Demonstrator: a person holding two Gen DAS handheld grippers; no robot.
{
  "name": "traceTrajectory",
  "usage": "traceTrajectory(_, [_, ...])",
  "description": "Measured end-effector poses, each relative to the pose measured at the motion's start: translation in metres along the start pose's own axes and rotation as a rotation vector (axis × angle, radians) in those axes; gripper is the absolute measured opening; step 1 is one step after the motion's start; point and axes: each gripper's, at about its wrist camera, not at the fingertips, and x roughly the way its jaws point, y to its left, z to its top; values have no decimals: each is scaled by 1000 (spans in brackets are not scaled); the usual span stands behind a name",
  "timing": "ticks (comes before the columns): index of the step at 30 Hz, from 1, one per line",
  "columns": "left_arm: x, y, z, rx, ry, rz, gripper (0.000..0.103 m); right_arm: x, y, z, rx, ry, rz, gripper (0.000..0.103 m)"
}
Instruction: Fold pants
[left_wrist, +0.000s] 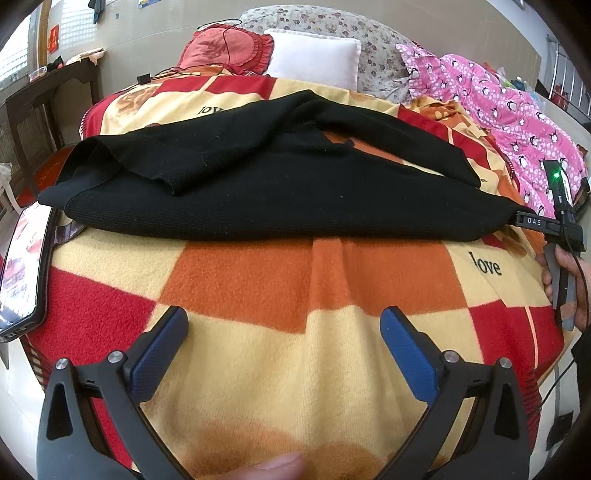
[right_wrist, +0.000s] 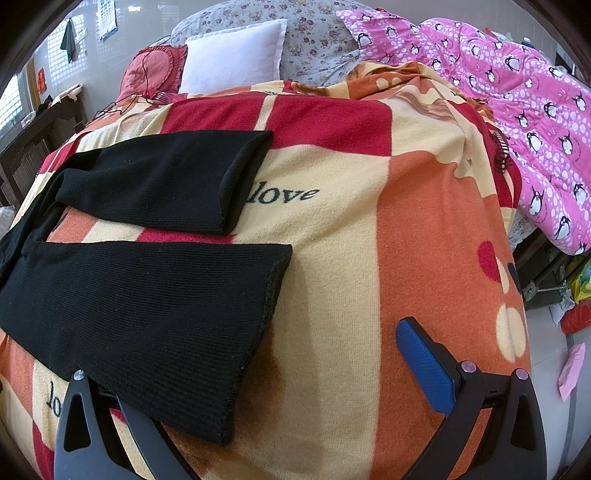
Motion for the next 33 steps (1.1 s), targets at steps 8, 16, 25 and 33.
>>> traceTrajectory(8, [0,0,0,1,1,4,103,0,0,0,0,-1,0,102])
traceTrajectory(16, [1,0,0,2,1,4,103,0,0,0,0,0,0,102])
traceTrajectory(25, [1,0,0,1,0,4,103,0,1,0,0,0,-1,102])
traceTrajectory(33, [1,0,1,-3,-2,-4,103,0,1,0,-1,0,-1,102])
